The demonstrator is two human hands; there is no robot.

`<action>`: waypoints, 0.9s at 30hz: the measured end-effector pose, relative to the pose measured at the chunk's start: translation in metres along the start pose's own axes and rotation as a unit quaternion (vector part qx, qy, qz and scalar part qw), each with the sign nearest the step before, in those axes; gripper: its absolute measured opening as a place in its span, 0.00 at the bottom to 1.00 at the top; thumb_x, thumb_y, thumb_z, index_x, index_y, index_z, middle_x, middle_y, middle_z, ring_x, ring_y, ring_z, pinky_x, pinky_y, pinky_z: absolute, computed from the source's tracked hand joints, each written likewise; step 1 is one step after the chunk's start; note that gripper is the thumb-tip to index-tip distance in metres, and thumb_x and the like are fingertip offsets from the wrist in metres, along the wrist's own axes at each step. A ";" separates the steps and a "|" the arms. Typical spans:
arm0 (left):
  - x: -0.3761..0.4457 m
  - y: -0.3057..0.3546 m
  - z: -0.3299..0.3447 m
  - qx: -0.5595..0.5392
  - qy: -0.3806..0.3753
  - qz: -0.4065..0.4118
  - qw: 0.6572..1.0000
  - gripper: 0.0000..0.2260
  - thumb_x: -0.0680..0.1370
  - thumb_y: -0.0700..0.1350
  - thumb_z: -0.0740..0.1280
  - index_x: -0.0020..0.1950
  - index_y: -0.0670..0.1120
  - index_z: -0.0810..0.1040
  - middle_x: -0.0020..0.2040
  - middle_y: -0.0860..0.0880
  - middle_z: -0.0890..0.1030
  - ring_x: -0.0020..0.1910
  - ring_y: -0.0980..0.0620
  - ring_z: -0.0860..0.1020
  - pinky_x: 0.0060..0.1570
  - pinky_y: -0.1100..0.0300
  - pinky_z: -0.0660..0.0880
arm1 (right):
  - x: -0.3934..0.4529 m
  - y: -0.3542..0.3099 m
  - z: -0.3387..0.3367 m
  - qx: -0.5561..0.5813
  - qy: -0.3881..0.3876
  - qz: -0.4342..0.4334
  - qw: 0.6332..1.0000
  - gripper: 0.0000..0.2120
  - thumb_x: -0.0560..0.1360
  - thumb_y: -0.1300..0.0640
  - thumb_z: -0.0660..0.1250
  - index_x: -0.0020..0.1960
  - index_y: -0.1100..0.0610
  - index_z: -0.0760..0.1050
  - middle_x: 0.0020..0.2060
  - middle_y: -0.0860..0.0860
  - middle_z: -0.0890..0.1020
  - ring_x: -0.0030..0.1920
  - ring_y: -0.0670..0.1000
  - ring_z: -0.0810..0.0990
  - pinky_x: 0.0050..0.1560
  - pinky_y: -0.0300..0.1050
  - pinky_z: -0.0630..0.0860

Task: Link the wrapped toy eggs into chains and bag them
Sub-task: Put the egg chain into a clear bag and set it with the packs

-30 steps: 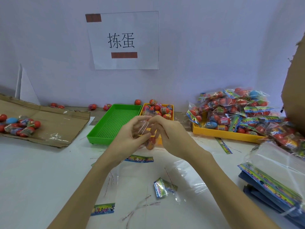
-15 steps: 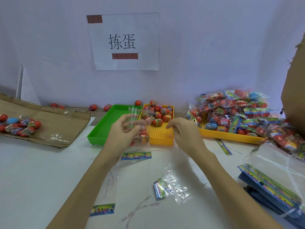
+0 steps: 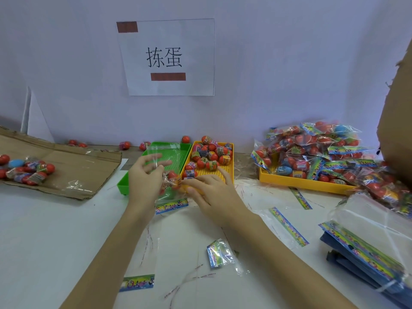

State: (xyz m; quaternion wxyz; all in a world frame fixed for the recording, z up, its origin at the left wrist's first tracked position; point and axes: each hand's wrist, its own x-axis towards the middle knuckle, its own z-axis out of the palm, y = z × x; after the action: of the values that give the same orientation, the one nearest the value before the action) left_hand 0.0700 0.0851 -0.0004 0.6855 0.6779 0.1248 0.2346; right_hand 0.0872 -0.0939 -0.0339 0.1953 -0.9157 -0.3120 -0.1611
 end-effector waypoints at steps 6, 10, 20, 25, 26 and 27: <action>-0.002 0.003 0.001 0.013 -0.004 0.004 1.000 0.13 0.81 0.32 0.65 0.59 0.48 0.80 0.50 0.50 0.88 0.49 0.35 0.85 0.45 0.41 0.81 | 0.003 -0.002 0.002 0.079 0.001 0.062 0.995 0.33 0.83 0.38 0.37 0.66 0.42 0.79 0.56 0.43 0.83 0.65 0.45 0.74 0.78 0.56 0.43; -0.005 0.007 0.001 0.002 -0.018 0.003 1.000 0.12 0.82 0.33 0.65 0.59 0.48 0.80 0.48 0.53 0.89 0.46 0.47 0.88 0.34 0.59 0.80 | 0.003 0.000 -0.007 0.252 0.037 0.098 0.962 0.42 0.78 0.28 0.31 0.63 0.39 0.81 0.62 0.42 0.82 0.62 0.27 0.68 0.74 0.42 0.47; -0.016 0.009 0.009 0.012 -0.164 0.021 0.986 0.12 0.82 0.34 0.68 0.64 0.44 0.79 0.55 0.44 0.87 0.51 0.47 0.87 0.50 0.57 0.84 | 0.003 0.022 -0.035 0.436 0.194 0.182 0.860 0.08 0.81 0.51 0.69 0.49 0.51 0.86 0.44 0.44 0.87 0.49 0.46 0.84 0.53 0.48 0.82; -0.023 0.006 0.016 0.019 -0.184 0.029 0.982 0.12 0.81 0.33 0.68 0.63 0.45 0.80 0.53 0.47 0.88 0.51 0.49 0.87 0.50 0.58 0.84 | 0.004 0.026 -0.036 0.454 0.218 0.209 0.838 0.10 0.73 0.54 0.79 0.44 0.56 0.79 0.39 0.51 0.83 0.42 0.50 0.83 0.46 0.39 0.81; -0.023 0.005 0.017 0.021 -0.183 0.029 0.982 0.12 0.82 0.33 0.68 0.62 0.45 0.80 0.52 0.48 0.88 0.50 0.50 0.87 0.49 0.58 0.84 | 0.004 0.026 -0.036 0.451 0.223 0.213 0.838 0.11 0.73 0.54 0.79 0.44 0.56 0.78 0.39 0.52 0.82 0.42 0.52 0.83 0.46 0.40 0.81; -0.023 0.005 0.018 0.021 -0.183 0.029 0.982 0.11 0.82 0.33 0.68 0.62 0.44 0.80 0.52 0.47 0.88 0.50 0.50 0.87 0.48 0.59 0.84 | 0.005 0.025 -0.036 0.450 0.230 0.215 0.836 0.11 0.74 0.54 0.78 0.45 0.56 0.77 0.40 0.53 0.82 0.43 0.53 0.84 0.47 0.43 0.82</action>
State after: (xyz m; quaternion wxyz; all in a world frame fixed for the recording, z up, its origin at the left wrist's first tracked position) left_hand 0.0582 0.0579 0.0019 0.6752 0.7269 -0.0175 0.1239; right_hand 0.1003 -0.1261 -0.0069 0.6815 -0.7077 -0.0911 -0.1624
